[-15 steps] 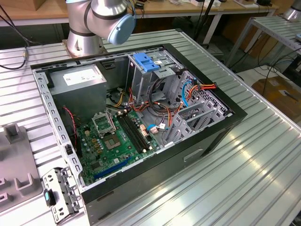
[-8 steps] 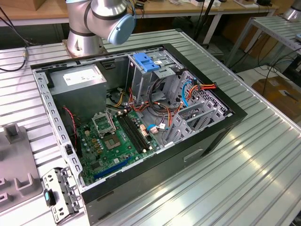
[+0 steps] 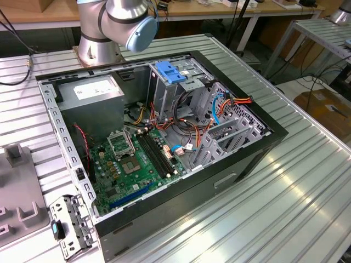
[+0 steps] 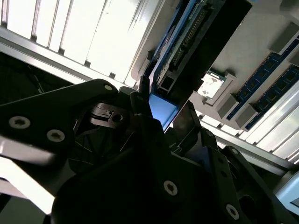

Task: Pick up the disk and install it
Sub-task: 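Pick up the disk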

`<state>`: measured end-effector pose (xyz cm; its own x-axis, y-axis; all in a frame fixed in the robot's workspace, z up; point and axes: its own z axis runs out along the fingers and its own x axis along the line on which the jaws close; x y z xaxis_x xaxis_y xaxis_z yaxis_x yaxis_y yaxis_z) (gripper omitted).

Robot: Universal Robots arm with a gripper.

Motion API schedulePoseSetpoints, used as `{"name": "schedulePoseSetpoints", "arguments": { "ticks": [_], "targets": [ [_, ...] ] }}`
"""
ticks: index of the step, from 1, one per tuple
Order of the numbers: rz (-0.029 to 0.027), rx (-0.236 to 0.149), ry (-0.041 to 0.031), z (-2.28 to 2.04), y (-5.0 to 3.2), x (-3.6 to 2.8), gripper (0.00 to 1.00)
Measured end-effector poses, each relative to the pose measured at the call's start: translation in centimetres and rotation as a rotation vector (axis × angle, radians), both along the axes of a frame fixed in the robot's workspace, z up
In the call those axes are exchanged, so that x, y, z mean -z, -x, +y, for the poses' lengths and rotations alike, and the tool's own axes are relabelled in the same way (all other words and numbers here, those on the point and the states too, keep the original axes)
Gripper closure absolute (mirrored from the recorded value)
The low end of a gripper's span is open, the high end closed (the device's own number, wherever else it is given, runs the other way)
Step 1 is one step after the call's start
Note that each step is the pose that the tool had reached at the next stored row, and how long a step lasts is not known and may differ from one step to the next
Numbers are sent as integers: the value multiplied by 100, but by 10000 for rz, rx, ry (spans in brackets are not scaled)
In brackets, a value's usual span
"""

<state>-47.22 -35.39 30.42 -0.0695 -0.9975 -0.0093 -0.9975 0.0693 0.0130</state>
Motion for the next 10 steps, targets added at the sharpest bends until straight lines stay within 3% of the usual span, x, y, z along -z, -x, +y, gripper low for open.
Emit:
{"name": "schedulePoseSetpoints", "arguments": {
  "ticks": [10],
  "targets": [
    [-3,168,-1,6,6,40,52]
  ]
}}
